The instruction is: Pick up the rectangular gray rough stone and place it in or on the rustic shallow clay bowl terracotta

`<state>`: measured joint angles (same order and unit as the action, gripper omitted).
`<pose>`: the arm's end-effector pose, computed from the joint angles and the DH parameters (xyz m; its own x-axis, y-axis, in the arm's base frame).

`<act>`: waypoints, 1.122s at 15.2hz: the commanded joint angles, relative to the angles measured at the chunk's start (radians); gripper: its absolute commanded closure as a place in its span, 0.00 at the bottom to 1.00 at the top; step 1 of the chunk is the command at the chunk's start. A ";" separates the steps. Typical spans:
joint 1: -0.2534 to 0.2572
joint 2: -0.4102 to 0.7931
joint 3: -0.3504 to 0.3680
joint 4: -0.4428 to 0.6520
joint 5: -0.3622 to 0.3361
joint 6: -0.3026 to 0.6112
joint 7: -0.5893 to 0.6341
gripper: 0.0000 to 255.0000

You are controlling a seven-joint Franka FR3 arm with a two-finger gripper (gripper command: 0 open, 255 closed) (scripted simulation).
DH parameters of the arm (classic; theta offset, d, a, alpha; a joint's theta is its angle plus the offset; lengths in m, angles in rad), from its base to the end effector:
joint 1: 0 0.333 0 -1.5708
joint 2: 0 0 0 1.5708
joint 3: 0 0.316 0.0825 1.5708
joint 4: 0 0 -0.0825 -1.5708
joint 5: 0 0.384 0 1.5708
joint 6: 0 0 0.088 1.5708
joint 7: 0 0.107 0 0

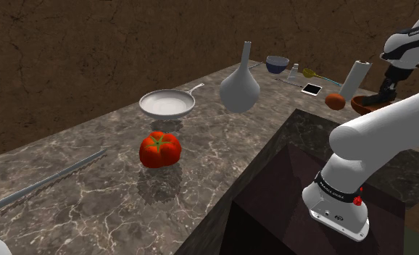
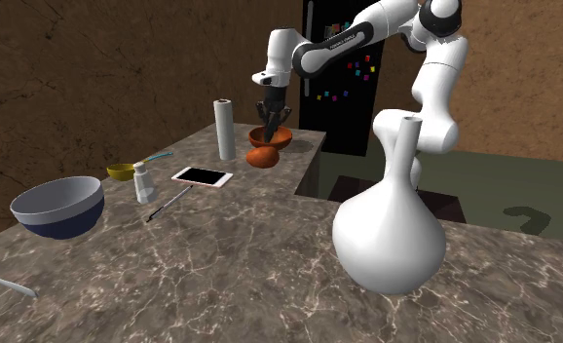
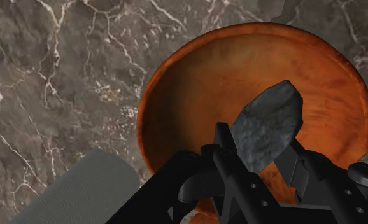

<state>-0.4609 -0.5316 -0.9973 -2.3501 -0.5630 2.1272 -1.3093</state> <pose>0.0071 -0.4687 0.4429 0.9854 0.1670 -0.0339 0.1701 -0.9746 0.1457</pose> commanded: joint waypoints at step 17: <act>-0.031 -0.059 0.092 0.069 0.016 -0.138 0.002 0.00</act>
<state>-0.4917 -0.5895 -0.9067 -2.2820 -0.5477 1.9916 -1.3077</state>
